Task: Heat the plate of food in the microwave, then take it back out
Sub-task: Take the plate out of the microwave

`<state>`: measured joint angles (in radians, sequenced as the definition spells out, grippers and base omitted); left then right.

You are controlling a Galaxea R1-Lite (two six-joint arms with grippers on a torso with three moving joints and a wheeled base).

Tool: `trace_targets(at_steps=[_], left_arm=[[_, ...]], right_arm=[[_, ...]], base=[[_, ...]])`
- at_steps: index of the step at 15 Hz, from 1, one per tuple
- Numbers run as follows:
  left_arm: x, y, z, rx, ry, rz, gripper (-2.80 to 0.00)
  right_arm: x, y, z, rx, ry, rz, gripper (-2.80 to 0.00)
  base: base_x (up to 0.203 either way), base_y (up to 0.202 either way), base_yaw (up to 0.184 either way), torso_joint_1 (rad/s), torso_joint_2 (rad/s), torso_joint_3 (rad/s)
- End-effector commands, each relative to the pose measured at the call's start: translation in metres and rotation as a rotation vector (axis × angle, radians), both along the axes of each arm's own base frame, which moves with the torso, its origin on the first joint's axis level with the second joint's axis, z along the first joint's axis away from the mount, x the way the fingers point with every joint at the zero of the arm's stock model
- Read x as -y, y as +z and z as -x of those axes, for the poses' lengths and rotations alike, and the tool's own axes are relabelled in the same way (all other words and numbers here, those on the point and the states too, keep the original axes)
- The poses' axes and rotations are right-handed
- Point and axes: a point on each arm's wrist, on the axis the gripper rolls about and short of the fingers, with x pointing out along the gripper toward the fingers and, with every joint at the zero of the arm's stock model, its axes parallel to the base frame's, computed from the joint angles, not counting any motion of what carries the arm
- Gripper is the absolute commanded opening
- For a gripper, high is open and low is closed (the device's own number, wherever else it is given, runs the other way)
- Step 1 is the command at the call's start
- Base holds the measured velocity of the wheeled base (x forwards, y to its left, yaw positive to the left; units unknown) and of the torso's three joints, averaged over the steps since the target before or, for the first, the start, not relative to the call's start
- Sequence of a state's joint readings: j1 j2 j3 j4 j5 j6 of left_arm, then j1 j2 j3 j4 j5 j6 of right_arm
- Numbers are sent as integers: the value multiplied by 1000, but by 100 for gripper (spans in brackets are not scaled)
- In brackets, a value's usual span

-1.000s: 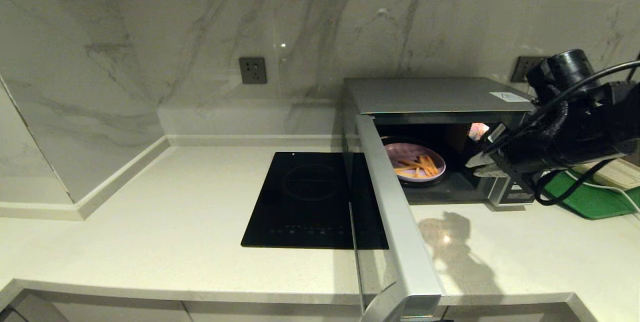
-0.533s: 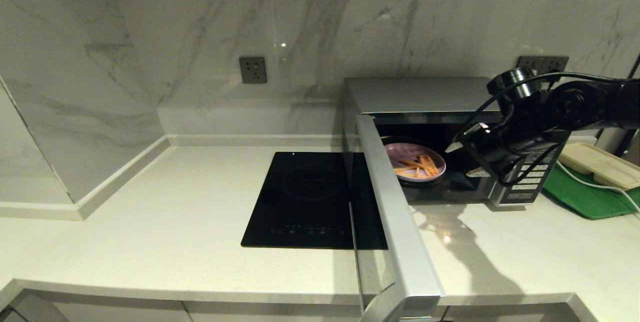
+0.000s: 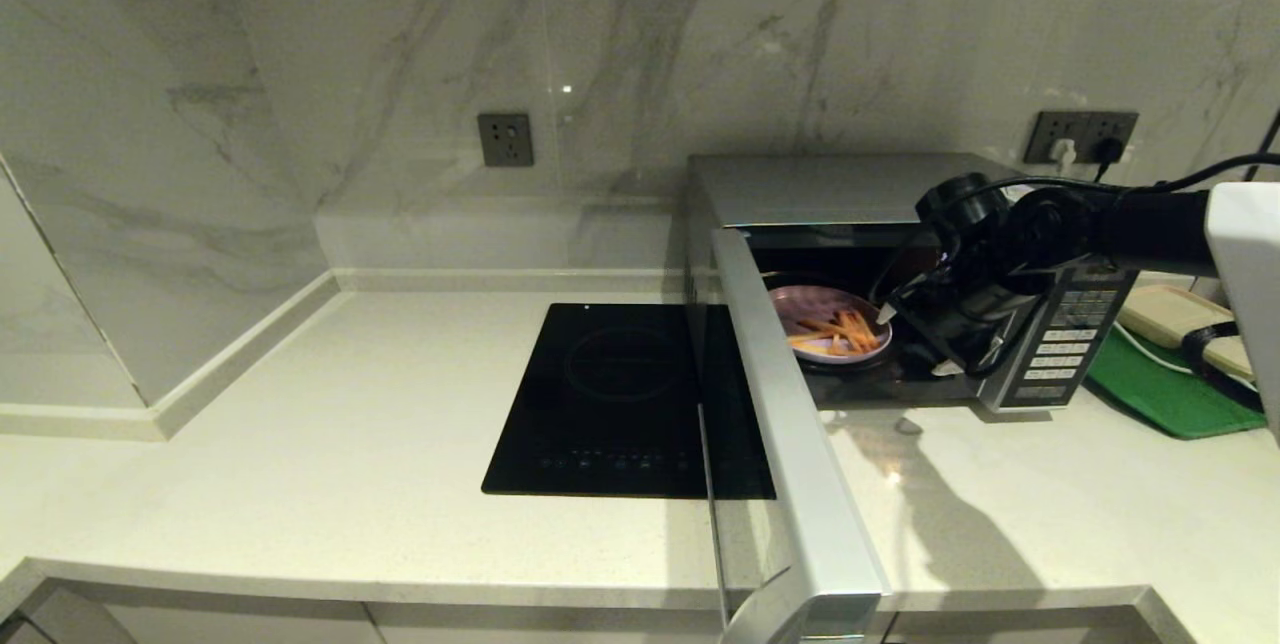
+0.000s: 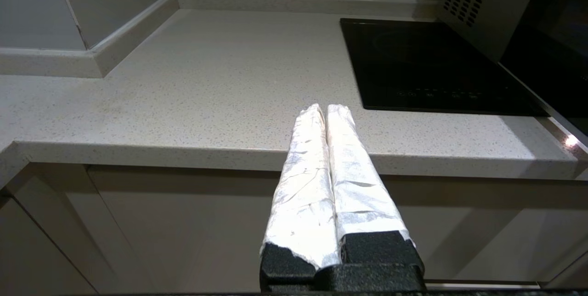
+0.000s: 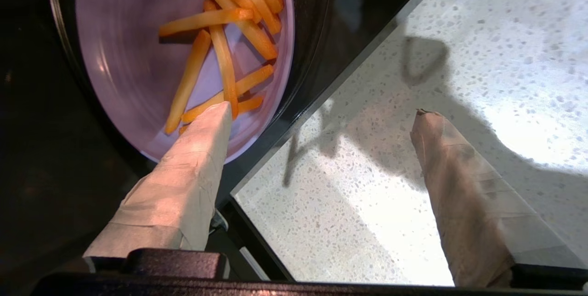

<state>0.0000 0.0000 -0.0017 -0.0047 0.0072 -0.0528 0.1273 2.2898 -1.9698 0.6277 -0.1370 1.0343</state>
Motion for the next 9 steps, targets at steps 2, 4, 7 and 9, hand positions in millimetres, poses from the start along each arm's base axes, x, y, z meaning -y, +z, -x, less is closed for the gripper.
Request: trace_targets(at_steps=[2,4,7,9], left_arm=[[0,0,0,1,0,1,-280],[0,0,0,0,0,1,-280],[0,0,0,0,0,1,-280],[0,0,0,0,0,1,-280]], right_arm=[[-9,-12,-4,-23,16,5,0],[-13,-17,-6,-29,30,9,0],[-15,-23,-9,-28,33,9,0],[-16,-27,-11,-35,33,10,0]], base=[[0,0,0,0,0,0],[0,0,0,0,0,0],[0,0,0,0,0,0],[0,0,0,0,0,0]])
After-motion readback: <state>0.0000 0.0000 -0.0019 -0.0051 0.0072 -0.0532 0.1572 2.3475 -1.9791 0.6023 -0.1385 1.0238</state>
